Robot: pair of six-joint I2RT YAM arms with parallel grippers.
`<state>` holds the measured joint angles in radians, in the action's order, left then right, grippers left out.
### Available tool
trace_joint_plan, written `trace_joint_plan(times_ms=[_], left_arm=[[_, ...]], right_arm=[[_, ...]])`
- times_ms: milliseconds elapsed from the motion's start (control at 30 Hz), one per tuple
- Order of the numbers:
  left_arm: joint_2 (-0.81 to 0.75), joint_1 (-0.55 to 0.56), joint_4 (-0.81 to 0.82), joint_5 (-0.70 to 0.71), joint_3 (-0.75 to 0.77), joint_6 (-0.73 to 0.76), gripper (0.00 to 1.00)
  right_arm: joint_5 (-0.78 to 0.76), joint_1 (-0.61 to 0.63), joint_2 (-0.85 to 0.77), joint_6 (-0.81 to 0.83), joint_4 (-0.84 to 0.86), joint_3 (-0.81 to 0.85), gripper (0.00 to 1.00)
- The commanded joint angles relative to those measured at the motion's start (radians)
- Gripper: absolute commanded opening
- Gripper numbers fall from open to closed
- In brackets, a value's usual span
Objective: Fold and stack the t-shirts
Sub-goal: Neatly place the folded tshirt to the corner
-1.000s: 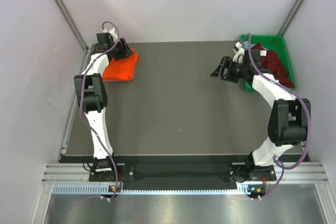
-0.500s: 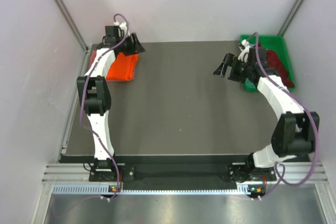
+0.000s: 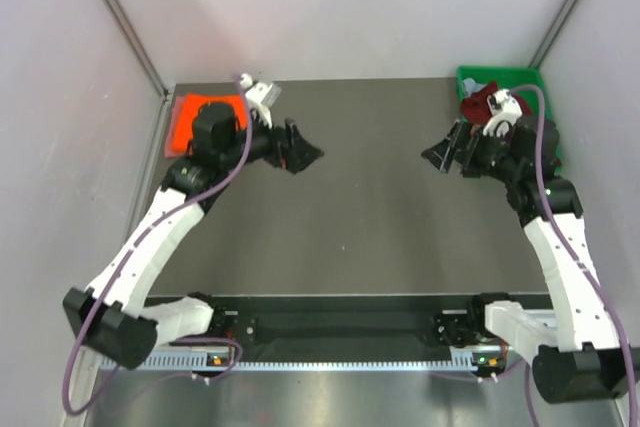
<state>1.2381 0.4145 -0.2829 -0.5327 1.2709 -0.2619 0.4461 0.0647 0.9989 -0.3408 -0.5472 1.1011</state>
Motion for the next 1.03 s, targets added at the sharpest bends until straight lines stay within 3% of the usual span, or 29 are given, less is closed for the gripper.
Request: trace_joint_plan(times_ms=[0,200,1000], left_arm=[[-0.106,-0.002,0.091,0.028,-0.177,-0.072,0.99],[-0.238,-0.002,0.174,0.066,-0.337,-0.163,0.99],[-0.259,-0.002,0.157,0.123,-0.285,-0.175,0.99]], right_arm=[[0.02,0.004,-0.069,-0.019,-0.022,-0.047,1.0],[0.009,0.001,-0.166,-0.076,0.047,-0.144,1.0],[-0.044,0.001,-0.197,-0.05,0.026,-0.158,1.0]])
